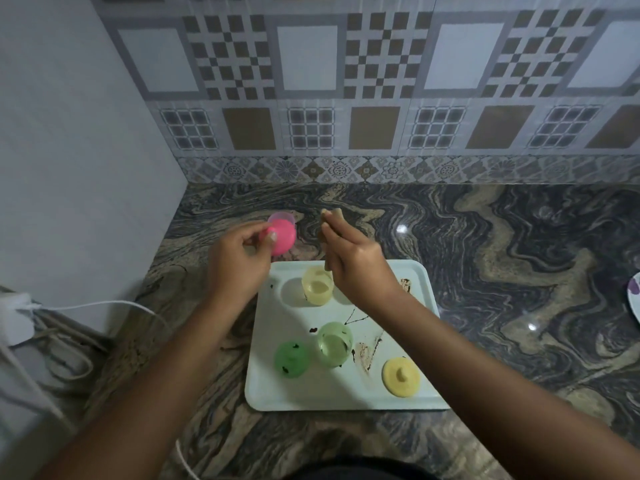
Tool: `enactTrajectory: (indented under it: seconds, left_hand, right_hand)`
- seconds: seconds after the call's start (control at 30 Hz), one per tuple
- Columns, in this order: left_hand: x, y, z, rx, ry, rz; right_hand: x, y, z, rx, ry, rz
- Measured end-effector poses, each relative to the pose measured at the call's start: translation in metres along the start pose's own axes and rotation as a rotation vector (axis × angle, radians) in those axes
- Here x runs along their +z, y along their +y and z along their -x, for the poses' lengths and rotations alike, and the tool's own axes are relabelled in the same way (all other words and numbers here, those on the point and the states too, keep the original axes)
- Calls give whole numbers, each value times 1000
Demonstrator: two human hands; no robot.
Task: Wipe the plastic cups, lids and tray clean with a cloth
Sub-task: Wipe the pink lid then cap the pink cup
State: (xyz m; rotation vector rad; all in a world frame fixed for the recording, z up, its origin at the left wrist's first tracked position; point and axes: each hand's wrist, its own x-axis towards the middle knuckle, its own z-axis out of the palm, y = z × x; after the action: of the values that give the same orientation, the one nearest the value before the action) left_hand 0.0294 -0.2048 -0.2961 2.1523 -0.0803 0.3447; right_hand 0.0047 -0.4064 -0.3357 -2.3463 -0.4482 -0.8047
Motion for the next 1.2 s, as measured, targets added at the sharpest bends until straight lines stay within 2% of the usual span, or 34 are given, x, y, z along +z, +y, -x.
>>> enactTrajectory:
  seconds: [0.23, 0.43, 0.63, 0.87, 1.0, 1.2]
  left_hand:
    - [27, -33, -67, -44, -70, -245]
    - [57, -49, -97, -68, -118, -333]
    - [77, -61, -115, -56, -163, -375]
    - [97, -72, -118, -72, -224, -334]
    - [100, -80, -120, -48, -228, -316]
    - [99, -87, -120, 14, -273, -356]
  right_hand:
    - [53, 53, -54, 2, -232, 149]
    - [85, 74, -84, 153, -369, 140]
    - [107, 81, -93, 267, -297, 91]
    - [111, 80, -90, 266, -269, 20]
    - [111, 75, -86, 266, -194, -35]
    - [107, 68, -83, 343, -137, -160]
